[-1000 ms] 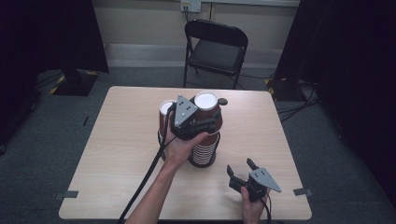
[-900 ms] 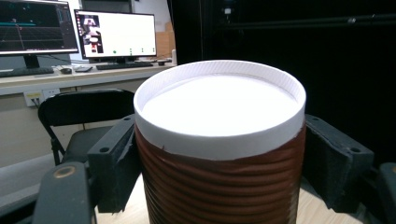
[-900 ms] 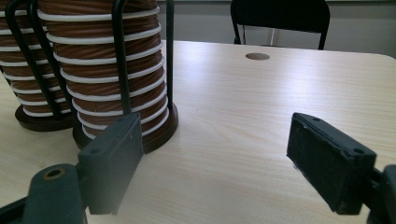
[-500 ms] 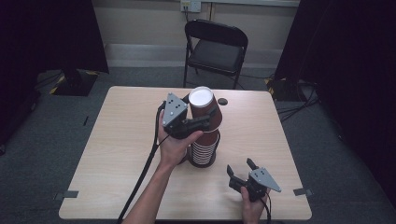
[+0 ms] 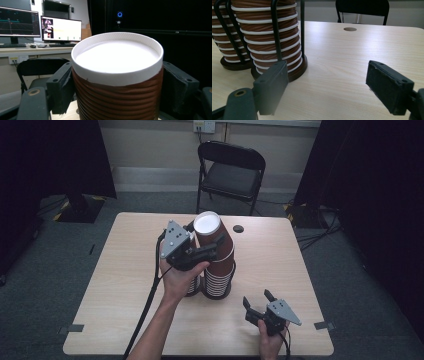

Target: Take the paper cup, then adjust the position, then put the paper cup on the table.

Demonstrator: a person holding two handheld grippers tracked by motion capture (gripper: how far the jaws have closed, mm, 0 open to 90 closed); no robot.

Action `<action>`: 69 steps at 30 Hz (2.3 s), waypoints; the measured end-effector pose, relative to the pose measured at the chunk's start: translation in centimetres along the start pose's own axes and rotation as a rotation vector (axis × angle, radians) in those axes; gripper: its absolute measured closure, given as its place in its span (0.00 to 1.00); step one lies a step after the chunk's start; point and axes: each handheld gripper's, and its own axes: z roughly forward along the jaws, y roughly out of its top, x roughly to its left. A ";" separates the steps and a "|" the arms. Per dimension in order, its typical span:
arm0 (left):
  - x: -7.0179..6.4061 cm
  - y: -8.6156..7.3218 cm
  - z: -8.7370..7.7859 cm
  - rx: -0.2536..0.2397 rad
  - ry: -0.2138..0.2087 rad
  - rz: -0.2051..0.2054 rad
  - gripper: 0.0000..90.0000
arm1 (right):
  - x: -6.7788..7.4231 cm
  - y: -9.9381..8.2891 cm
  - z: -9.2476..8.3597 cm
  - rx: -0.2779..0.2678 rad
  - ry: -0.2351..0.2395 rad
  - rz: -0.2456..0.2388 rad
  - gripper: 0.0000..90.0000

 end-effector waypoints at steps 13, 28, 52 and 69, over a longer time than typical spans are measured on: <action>0.1 -0.3 -2.5 -0.013 -0.002 -0.017 0.24 | 0.0 0.0 0.0 -0.005 -0.002 0.001 0.19; 0.0 -1.3 -5.0 -0.009 -0.014 -0.039 0.24 | 0.1 0.0 -0.1 -0.007 -0.003 -0.003 0.19; 0.0 -5.4 -7.8 0.082 -0.031 -0.103 0.24 | 0.3 0.2 0.5 0.038 0.078 -0.029 0.20; 0.8 -10.2 -8.0 0.163 -0.059 -0.267 0.24 | 5.3 0.2 -0.2 -0.002 0.282 -0.038 0.34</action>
